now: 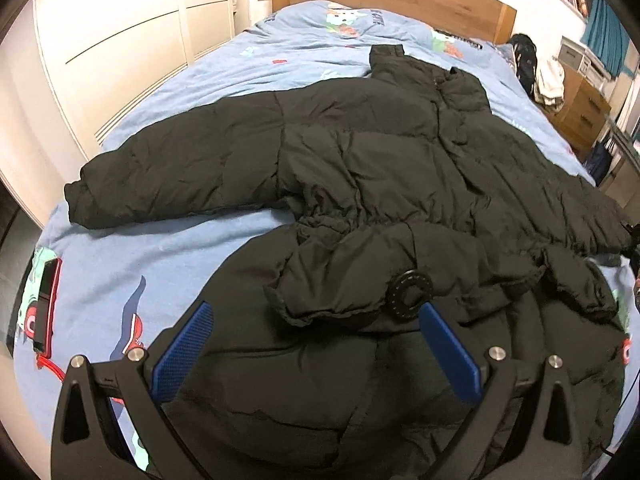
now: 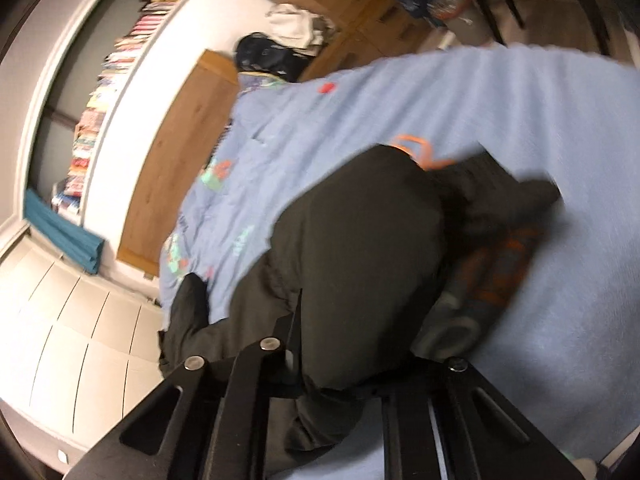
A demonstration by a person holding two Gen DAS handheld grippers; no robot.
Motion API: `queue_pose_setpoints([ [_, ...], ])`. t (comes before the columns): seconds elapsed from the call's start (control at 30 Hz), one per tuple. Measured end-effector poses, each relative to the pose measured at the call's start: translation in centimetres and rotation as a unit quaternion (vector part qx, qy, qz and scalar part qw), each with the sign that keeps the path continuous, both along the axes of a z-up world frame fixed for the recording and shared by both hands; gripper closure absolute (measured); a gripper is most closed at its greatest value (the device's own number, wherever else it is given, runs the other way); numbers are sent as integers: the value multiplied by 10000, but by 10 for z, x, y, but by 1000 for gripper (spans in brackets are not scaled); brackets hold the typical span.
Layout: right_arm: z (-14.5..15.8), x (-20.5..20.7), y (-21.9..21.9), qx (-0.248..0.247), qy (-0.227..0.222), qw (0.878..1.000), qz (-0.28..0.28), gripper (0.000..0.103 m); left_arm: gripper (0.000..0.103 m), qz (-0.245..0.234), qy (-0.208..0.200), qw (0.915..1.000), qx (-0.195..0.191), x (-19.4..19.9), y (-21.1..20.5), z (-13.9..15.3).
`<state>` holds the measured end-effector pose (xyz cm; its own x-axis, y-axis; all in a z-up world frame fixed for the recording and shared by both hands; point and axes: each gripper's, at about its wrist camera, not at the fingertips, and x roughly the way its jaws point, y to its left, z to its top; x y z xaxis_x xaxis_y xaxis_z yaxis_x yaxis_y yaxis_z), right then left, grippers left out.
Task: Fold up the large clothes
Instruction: 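Grasp the coat sleeve with the right gripper and fold it across the body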
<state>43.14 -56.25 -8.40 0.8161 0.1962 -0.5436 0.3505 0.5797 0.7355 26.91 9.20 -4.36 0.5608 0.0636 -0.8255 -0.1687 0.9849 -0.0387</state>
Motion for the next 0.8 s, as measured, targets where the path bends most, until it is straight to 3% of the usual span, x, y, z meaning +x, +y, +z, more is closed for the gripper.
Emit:
queue_pose_setpoints([
  [0.27, 82, 22, 67, -878, -457, 9918, 813, 92, 0, 342, -249, 9991, -19, -10, 21, 16],
  [0.5, 134, 36, 170, -1306, -836, 9684, 1951, 92, 0, 579, -376, 9971, -332, -26, 54, 28],
  [0.7, 146, 45, 263, -1634, -874, 9460, 2659, 92, 0, 565, -434, 9971, -267, -43, 79, 31],
  [0.8, 137, 46, 308, -1819, -776, 9314, 3057, 92, 0, 544, -444, 9974, -139, -50, 88, 30],
])
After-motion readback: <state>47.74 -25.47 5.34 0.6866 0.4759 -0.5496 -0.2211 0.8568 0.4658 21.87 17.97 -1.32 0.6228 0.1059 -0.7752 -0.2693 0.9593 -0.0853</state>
